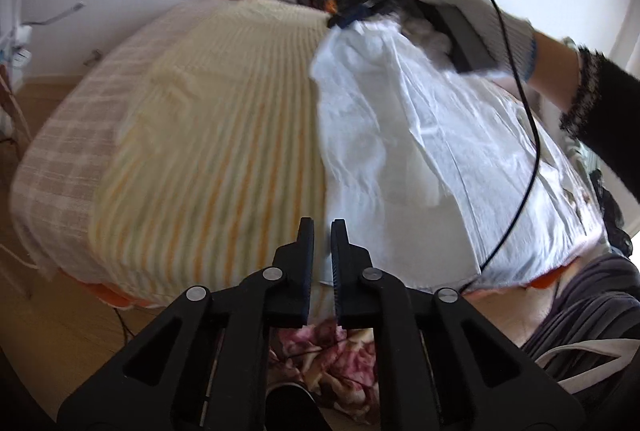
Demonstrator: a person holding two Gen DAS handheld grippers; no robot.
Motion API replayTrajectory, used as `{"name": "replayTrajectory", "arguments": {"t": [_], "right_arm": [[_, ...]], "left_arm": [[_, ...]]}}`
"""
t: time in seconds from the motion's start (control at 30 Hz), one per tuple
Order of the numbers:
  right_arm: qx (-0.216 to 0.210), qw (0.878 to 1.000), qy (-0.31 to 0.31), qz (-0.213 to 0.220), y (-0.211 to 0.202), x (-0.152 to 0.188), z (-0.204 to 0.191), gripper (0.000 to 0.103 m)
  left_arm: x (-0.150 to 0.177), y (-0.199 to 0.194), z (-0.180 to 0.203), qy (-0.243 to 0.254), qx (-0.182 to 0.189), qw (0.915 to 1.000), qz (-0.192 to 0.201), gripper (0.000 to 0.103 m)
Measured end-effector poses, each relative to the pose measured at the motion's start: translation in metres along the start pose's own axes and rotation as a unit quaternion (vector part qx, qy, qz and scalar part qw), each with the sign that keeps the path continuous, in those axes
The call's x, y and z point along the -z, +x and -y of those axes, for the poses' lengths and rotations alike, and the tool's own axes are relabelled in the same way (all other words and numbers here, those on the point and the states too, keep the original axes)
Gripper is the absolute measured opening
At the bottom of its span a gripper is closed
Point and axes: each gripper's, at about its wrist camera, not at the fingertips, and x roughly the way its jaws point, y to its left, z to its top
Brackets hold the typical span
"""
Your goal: Fold small clothes
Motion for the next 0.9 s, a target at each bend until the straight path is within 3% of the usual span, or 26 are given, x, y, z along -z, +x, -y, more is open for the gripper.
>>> {"name": "replayTrajectory", "arguments": {"t": [0.07,0.2,0.47,0.6,0.77,0.9], "right_arm": [[-0.04,0.999,0.019,0.022,-0.022,0.008,0.017,0.023],[-0.09,0.994,0.048,0.048,-0.05,0.021,0.047,0.025],[-0.092,0.994,0.053,0.024,-0.015,0.037,0.053,0.025],[-0.05,0.995,0.083,0.003,0.011,0.044,0.078,0.024],[-0.063,0.988,0.142,0.009,0.016,0.053,0.109,0.025],[-0.046,0.993,0.109,0.027,-0.014,0.054,0.105,0.025]], "left_arm": [[-0.004,-0.012,0.002,-0.002,0.001,0.9997,0.023,0.006],[-0.018,-0.004,0.023,0.026,0.036,0.9988,0.021,0.006],[-0.017,0.05,0.078,0.102,0.1,0.9888,-0.043,0.006],[0.002,0.048,0.091,0.134,0.109,0.9834,-0.055,0.006],[0.004,0.042,0.084,0.11,0.123,0.9845,-0.06,0.006],[0.005,0.011,0.066,0.08,0.103,0.9911,-0.023,0.007]]}}
